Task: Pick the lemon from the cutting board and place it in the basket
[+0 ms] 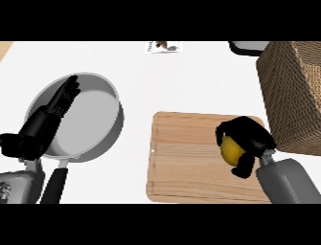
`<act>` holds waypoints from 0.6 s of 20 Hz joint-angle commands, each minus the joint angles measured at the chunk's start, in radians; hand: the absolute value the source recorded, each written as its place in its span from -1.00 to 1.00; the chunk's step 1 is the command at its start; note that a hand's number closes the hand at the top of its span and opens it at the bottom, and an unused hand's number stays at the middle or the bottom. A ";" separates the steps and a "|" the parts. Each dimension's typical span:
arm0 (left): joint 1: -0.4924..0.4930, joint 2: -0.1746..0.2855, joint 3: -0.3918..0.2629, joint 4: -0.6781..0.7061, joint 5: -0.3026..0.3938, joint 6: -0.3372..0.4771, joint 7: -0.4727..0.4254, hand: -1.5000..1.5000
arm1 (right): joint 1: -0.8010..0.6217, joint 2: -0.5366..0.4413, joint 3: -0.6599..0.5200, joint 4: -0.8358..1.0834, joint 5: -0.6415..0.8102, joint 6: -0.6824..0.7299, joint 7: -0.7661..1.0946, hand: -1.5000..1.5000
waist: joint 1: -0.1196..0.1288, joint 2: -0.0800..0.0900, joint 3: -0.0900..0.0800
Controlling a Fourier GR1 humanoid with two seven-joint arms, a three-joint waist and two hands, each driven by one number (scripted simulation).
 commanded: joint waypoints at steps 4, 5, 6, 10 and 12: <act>0.018 -0.005 -0.005 -0.030 0.000 -0.008 0.021 0.00 | 0.059 0.041 0.081 -0.047 0.094 -0.115 -0.010 1.00 | 0.000 0.009 0.013; 0.064 -0.015 -0.014 -0.070 -0.014 0.006 0.000 0.00 | 0.047 0.008 0.038 -0.082 0.072 -0.065 -0.005 1.00 | 0.001 0.009 0.013; -0.034 -0.010 0.008 0.035 -0.009 0.010 -0.002 0.00 | 0.186 -0.011 0.068 -0.137 0.095 -0.139 -0.016 1.00 | -0.014 0.009 0.013; 0.031 0.012 0.040 0.009 0.023 -0.012 -0.017 0.00 | 0.478 -0.069 0.079 -0.415 0.096 -0.151 0.033 1.00 | -0.043 0.001 0.012; 0.082 -0.022 -0.001 -0.074 -0.008 0.018 0.007 0.00 | 0.582 -0.102 0.056 -0.522 0.077 -0.181 0.014 1.00 | -0.028 0.002 0.013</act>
